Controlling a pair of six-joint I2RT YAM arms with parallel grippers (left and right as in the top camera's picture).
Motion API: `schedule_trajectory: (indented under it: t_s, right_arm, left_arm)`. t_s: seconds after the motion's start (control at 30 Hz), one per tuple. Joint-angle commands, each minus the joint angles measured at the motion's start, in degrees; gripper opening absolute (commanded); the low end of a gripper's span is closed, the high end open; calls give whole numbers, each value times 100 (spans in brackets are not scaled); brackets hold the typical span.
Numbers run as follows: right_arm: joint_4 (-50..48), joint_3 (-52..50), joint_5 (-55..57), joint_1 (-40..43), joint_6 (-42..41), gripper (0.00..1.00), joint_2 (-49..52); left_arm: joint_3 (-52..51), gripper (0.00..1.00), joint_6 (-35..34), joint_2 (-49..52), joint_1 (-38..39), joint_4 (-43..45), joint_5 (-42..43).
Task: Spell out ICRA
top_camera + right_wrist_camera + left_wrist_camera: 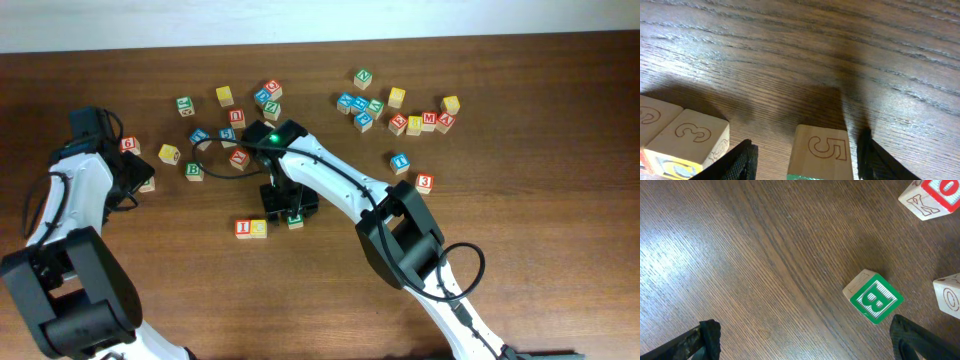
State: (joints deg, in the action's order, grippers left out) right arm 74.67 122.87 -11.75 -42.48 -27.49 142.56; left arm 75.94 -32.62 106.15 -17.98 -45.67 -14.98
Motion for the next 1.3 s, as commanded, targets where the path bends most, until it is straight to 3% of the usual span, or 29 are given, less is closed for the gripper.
schedule_trajectory:
  t_s: [0.0,0.47,1.27]
  right_arm:
    - [-273,-72,407,72,-4,56,151]
    - [-522,-74,774,763,2,55,151]
    - [33,-74,780,424,20,54,151]
  left_arm:
    - [-22,99,-15,-127,-9,-4,-22]
    - [-22,99,-15,-127,-9,-4,-22]
    - [-22,99,-15,-127,-9,-4,-22]
